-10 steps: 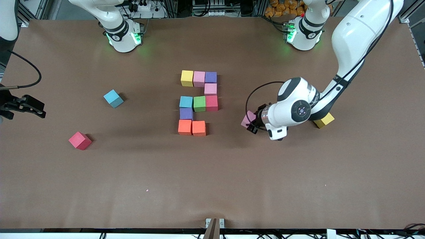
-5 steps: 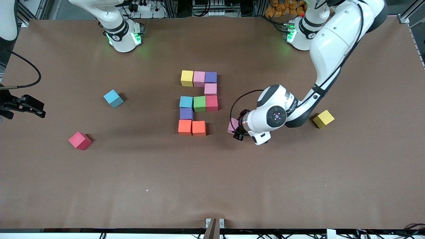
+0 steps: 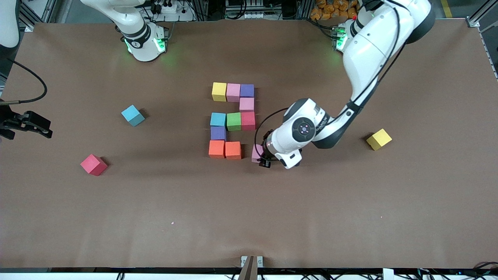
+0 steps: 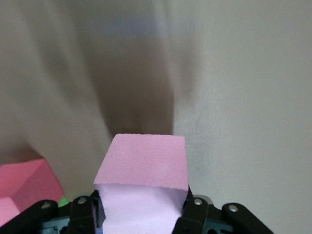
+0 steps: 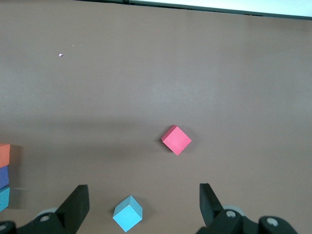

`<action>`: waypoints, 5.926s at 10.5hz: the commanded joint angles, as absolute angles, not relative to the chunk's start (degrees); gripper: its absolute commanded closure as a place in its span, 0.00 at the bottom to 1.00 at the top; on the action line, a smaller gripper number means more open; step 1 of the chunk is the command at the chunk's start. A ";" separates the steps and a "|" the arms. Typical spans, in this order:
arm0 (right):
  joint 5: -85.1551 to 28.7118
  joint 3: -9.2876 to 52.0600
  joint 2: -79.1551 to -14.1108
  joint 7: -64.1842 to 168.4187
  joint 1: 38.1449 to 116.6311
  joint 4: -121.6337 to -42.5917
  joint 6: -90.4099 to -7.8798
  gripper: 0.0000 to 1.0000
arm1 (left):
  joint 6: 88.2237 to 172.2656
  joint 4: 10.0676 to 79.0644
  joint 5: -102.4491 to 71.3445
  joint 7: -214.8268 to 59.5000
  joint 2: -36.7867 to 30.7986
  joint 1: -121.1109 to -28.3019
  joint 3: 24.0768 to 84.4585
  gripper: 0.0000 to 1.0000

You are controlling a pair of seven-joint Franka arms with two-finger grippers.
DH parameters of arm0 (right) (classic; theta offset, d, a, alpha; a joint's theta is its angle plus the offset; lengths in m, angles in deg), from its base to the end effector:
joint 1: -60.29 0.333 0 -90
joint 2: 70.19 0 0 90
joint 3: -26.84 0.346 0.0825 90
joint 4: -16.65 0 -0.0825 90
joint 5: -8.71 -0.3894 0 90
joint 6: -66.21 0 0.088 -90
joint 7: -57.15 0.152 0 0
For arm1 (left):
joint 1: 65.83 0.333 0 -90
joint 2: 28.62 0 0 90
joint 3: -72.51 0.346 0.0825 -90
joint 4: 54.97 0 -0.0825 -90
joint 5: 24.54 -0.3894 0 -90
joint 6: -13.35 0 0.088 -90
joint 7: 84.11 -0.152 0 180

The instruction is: Form number 2 with 11 blocks

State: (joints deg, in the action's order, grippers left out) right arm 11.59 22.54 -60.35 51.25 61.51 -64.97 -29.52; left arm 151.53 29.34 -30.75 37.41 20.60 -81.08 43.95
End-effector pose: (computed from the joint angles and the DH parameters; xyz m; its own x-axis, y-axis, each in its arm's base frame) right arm 0.6297 -0.0371 0.5879 0.9961 0.0562 0.0679 0.0514 -0.9962 0.0704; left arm 0.6018 -0.4759 0.2012 0.0979 0.9406 -0.3252 0.9942 -0.1069 -0.0100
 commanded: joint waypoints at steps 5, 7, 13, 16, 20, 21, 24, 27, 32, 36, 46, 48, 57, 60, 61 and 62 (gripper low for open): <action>10.56 22.53 -60.87 51.00 60.38 -64.65 -27.75 0.00 | 157.04 26.77 -29.11 43.58 23.76 -85.43 46.75 0.41; 10.64 22.53 -60.87 51.00 60.38 -64.65 -27.74 0.00 | 157.13 26.94 -29.03 44.56 24.03 -86.04 46.75 0.41; 10.65 22.35 -61.04 51.00 60.29 -64.57 -27.74 0.00 | 157.05 27.56 -27.88 44.38 24.03 -86.57 46.75 0.41; 10.56 22.53 -61.04 51.00 60.38 -64.57 -27.74 0.00 | 156.87 28.79 -27.71 44.47 24.12 -87.37 46.75 0.40; 10.65 22.44 -61.04 51.00 60.29 -64.57 -27.74 0.00 | 156.17 29.66 -27.80 44.38 23.33 -87.10 46.75 0.00; 10.65 22.44 -61.04 51.00 60.29 -64.57 -27.74 0.00 | 153.99 29.58 -27.80 44.38 22.98 -86.93 46.49 0.00; 10.65 22.53 -61.04 51.00 60.38 -64.57 -27.74 0.00 | 148.10 29.58 -27.19 44.47 20.44 -85.09 45.09 0.00; 10.64 22.53 -61.04 51.00 60.38 -64.57 -27.74 0.00 | 141.34 29.41 -27.18 44.38 15.70 -82.01 44.03 0.00; 10.65 22.44 -61.04 51.00 60.29 -64.57 -27.74 0.00 | 133.25 29.32 -28.24 34.92 6.82 -75.25 44.64 0.00; 10.65 22.44 -61.04 50.91 60.29 -64.57 -27.74 0.00 | 127.10 28.96 -35.09 22.28 3.21 -71.02 44.64 0.00; 10.65 22.53 -61.04 50.91 60.38 -64.57 -27.74 0.00 | 116.18 47.75 -31.40 -26.33 -21.21 -71.01 58.33 0.00; 10.65 22.44 -60.96 50.91 60.29 -64.57 -27.74 0.00 | 116.18 50.75 -30.09 -34.51 -26.57 -71.28 61.24 0.00; 10.65 22.53 -60.96 51.00 60.38 -64.65 -27.74 0.00 | 108.37 40.50 -29.73 -67.21 -29.85 -66.62 62.04 0.00; 10.64 22.53 -60.96 50.91 60.29 -64.57 -27.74 0.00 | 103.63 34.70 -26.58 -74.50 -29.76 -66.54 62.05 0.00; 10.65 22.44 -60.96 50.91 60.29 -64.65 -27.74 0.00 | 101.17 33.11 -25.43 -76.71 -29.76 -66.45 62.05 0.00; 10.65 22.44 -61.04 50.91 60.29 -64.57 -27.74 0.00 | 100.10 32.49 -25.16 -77.25 -29.85 -66.36 62.05 0.00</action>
State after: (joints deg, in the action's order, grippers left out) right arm 11.48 22.29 -60.61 51.24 60.77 -64.88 -28.43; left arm 102.78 34.66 -26.79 -74.72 -29.95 -66.69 62.09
